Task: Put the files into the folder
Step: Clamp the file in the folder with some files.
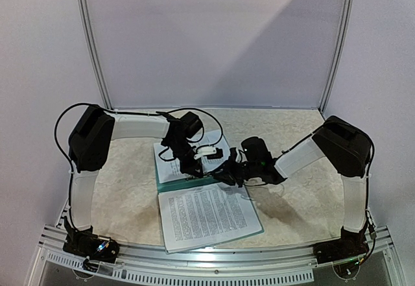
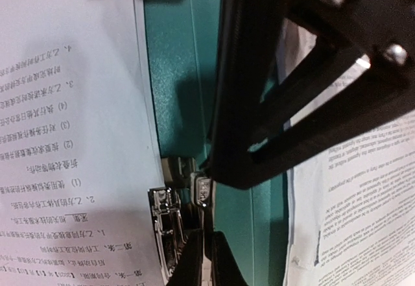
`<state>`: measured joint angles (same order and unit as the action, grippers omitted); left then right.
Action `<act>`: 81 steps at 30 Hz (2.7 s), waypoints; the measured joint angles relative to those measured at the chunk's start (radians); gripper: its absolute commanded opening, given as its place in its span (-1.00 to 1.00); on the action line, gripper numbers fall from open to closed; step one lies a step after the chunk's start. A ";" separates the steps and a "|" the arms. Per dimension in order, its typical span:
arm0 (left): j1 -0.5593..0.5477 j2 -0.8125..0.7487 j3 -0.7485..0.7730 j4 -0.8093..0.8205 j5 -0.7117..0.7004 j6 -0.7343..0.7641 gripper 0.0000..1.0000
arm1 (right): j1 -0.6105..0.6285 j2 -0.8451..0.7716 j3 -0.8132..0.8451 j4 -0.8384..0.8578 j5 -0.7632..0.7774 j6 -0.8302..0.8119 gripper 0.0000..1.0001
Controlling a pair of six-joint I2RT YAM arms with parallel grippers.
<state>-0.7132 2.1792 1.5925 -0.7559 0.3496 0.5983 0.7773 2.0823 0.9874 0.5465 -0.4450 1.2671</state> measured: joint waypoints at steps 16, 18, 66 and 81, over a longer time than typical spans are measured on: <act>0.000 0.000 0.000 0.000 0.001 0.000 -1.00 | -0.005 0.015 0.083 -0.111 0.025 -0.058 -0.90; 0.000 0.000 0.000 0.000 0.001 0.000 -1.00 | -0.005 0.021 0.089 -0.111 0.020 -0.061 -0.90; 0.016 -0.230 -0.321 -0.090 -0.214 0.056 -0.64 | -0.004 0.069 0.198 -0.223 0.067 -0.210 -0.99; 0.013 -0.235 -0.221 -0.086 -0.121 0.178 -0.33 | -0.003 0.073 0.226 -0.248 0.100 -0.222 -0.99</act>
<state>-0.7006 1.9446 1.3716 -0.8417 0.2287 0.7761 0.7742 2.1555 1.2133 0.2989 -0.3454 1.0451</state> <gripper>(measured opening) 0.314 0.009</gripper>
